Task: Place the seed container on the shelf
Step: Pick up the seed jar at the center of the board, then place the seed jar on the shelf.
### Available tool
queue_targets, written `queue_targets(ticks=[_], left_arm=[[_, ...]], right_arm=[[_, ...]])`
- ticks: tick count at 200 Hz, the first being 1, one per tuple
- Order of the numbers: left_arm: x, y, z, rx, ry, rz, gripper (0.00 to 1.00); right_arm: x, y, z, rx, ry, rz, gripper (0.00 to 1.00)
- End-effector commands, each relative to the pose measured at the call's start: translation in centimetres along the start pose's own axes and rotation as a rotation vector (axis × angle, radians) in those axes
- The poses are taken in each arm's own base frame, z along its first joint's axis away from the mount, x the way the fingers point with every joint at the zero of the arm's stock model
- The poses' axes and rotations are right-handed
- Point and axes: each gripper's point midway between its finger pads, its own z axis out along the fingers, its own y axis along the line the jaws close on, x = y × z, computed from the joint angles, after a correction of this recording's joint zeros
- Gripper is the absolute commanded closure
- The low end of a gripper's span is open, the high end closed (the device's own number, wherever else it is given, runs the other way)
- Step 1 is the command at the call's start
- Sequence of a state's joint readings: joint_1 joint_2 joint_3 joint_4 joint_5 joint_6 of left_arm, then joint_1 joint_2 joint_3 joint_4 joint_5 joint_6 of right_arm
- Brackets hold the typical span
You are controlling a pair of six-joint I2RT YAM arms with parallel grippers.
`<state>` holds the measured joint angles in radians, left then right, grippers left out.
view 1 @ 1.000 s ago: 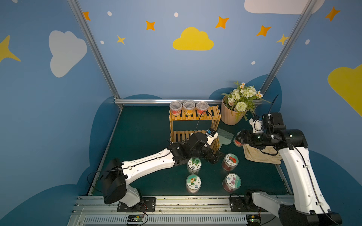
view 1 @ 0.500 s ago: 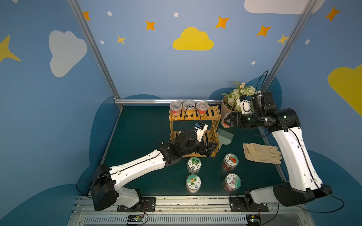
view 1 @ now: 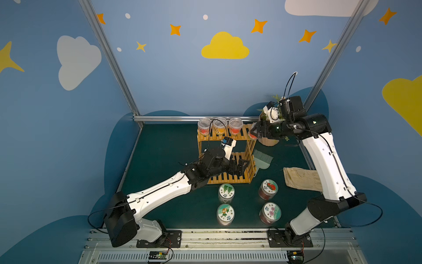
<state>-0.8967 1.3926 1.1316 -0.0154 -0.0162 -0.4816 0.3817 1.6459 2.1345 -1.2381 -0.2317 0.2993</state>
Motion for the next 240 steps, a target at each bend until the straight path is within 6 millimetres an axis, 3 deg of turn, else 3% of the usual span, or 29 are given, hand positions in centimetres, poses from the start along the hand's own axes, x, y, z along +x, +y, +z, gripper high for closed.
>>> queue_targets(ticks=[1, 130, 240], left_arm=[[-2.1, -0.9, -0.6, 0.029, -0.032, -0.010, 0.00], [-2.1, 0.0, -1.2, 0.019, -0.039, -0.035, 0.00], [-2.3, 0.0, -1.6, 0.018, -0.051, -0.037, 0.00]], right_arm=[[-1.5, 0.8, 0.1, -0.018, -0.042, -0.021, 0.25], [-2.3, -0.9, 3.4, 0.098, -0.010, -0.062, 0.22], [-2.9, -0.9, 3.9, 0.119, -0.022, -0.068, 0.21]])
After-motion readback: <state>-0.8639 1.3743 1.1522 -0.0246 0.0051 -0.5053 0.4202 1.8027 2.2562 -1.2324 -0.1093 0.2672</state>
